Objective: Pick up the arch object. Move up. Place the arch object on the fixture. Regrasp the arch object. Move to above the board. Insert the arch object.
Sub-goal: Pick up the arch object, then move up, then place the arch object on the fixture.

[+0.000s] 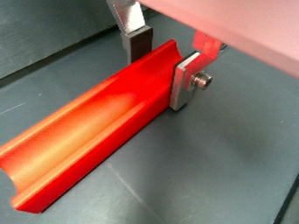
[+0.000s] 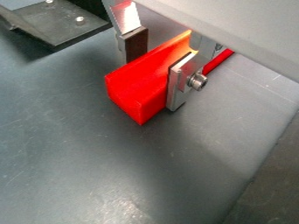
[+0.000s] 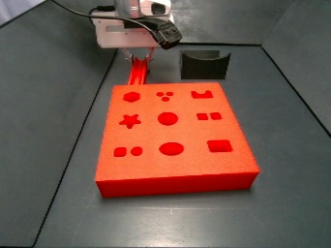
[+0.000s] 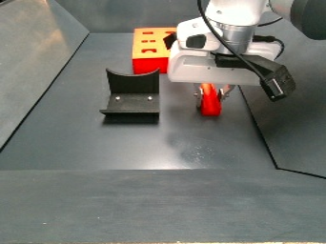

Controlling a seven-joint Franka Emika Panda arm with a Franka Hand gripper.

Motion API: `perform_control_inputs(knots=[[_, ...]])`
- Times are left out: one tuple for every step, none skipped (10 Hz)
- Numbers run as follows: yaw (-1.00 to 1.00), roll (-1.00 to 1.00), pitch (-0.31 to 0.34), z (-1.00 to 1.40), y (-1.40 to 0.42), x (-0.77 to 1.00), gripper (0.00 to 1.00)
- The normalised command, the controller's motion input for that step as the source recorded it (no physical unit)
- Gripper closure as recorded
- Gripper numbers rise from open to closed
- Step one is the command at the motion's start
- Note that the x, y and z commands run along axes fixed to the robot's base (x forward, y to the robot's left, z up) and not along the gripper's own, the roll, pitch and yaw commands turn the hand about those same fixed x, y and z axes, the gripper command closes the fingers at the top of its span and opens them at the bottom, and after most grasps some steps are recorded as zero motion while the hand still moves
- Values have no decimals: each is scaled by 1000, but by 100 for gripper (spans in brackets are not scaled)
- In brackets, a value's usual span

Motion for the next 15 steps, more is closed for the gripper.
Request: perform_control_inputs(knots=[[0, 0, 0, 0, 0, 0, 100], [0, 0, 0, 0, 0, 0, 100], [0, 0, 0, 0, 0, 0, 100], [0, 0, 0, 0, 0, 0, 100], [0, 0, 0, 0, 0, 0, 100], [0, 0, 0, 0, 0, 0, 100], [0, 0, 0, 0, 0, 0, 100], [0, 0, 0, 833, 0, 0, 100], [-20, -2, 5, 828, -13, -34, 100], [-17, -6, 0, 722, -20, -67, 100], [-11, -11, -5, 604, -16, -52, 100], [-4, -23, 10, 422, -12, -32, 100], [-1, -30, 18, 326, -10, -22, 100], [0, 0, 0, 1000, 0, 0, 100], [4, -7, 1, 1000, 0, 0, 100]])
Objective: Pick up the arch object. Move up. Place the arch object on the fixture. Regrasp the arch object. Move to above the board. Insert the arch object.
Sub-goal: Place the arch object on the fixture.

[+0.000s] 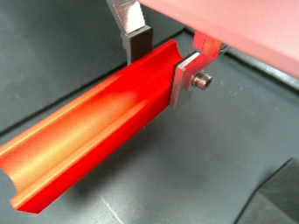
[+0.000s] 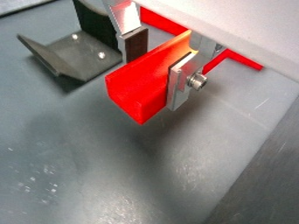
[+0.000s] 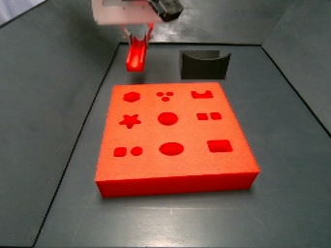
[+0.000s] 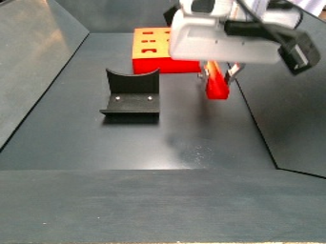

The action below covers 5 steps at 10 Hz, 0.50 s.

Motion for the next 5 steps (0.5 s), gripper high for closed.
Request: perform_control_inputs(knots=[[8, -19, 8, 1000, -4, -9, 100], [10, -24, 10, 1000, -6, -12, 100], [13, -35, 11, 1000, -10, -15, 100], [16, -44, 15, 1000, -14, -20, 100], [18, -55, 15, 1000, -19, -23, 100]])
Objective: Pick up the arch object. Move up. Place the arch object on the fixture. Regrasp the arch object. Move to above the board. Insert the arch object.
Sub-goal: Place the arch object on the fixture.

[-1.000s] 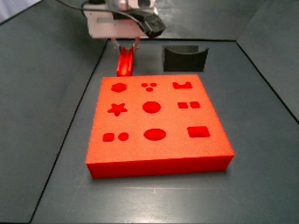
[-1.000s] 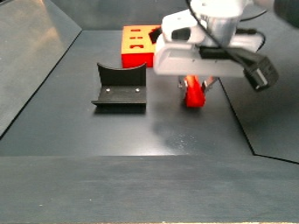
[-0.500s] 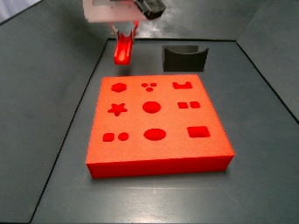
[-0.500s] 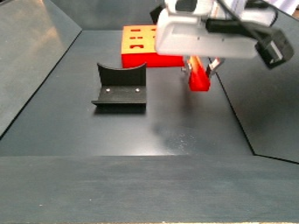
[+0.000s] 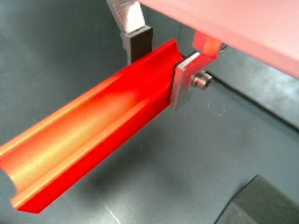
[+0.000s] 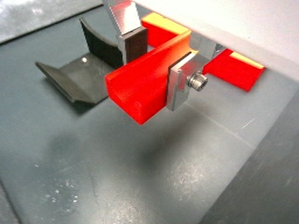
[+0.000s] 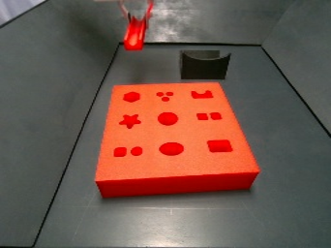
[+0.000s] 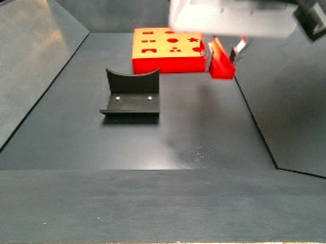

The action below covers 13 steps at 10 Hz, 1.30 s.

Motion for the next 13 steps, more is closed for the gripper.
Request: perform_control_inputs(knots=[[19, -62, 17, 1000, -21, -25, 100], [19, -74, 21, 811, -22, -20, 100], [20, -83, 25, 654, -20, -13, 100], [19, -96, 35, 441, -18, -1, 100], [19, -102, 42, 336, -17, 3, 100], [-357, -136, 320, 129, -322, 1000, 100], [-347, -139, 327, 101, -318, 1000, 100], [-240, -133, 285, 90, -263, 1000, 100], [-191, -127, 251, 88, -244, 1000, 100], [-114, -113, 189, 76, -224, 1000, 100], [-69, -102, 154, 71, -204, 1000, 100], [-23, -89, 132, 66, -181, 1000, 100], [-2, -80, 128, 60, -166, 1000, 100]])
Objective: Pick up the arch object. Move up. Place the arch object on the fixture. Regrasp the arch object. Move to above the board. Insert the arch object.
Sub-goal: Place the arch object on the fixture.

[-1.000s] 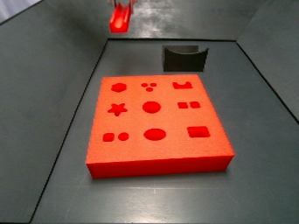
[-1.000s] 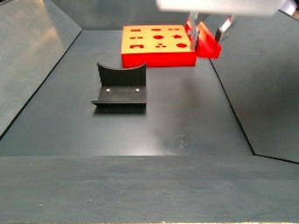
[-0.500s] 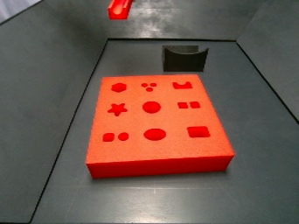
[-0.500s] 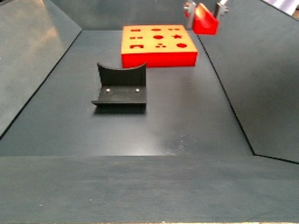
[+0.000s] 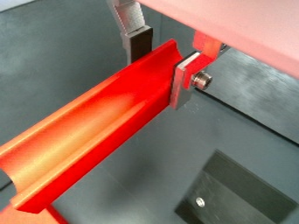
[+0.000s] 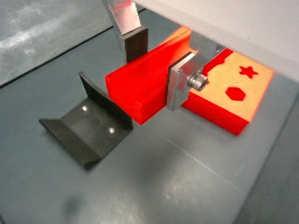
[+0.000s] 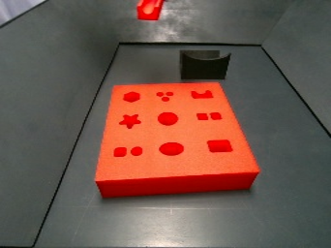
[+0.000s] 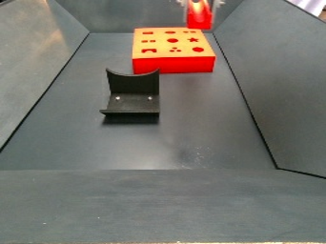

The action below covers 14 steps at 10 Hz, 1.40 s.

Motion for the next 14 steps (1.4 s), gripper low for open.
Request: perform_control_inputs(knots=[[11, -68, 137, 56, -147, 1000, 100], [15, -61, 142, 55, -137, 1000, 100], [19, -48, 138, 45, -115, 1000, 100], [21, -38, 143, 38, -101, 1000, 100], [21, -24, 147, 37, -85, 1000, 100], [21, -17, 146, 31, -76, 1000, 100], [21, -3, 156, 26, -60, 1000, 100], [202, -1000, 90, -204, 721, 1000, 100], [196, -1000, 93, -220, 770, 1000, 100], [157, -1000, 95, -177, 712, 1000, 100], [122, -1000, 124, -87, 531, 939, 100], [97, -1000, 165, -29, 348, 836, 100], [60, -1000, 209, -13, 129, 717, 100], [39, -974, 219, -16, 81, 663, 100]])
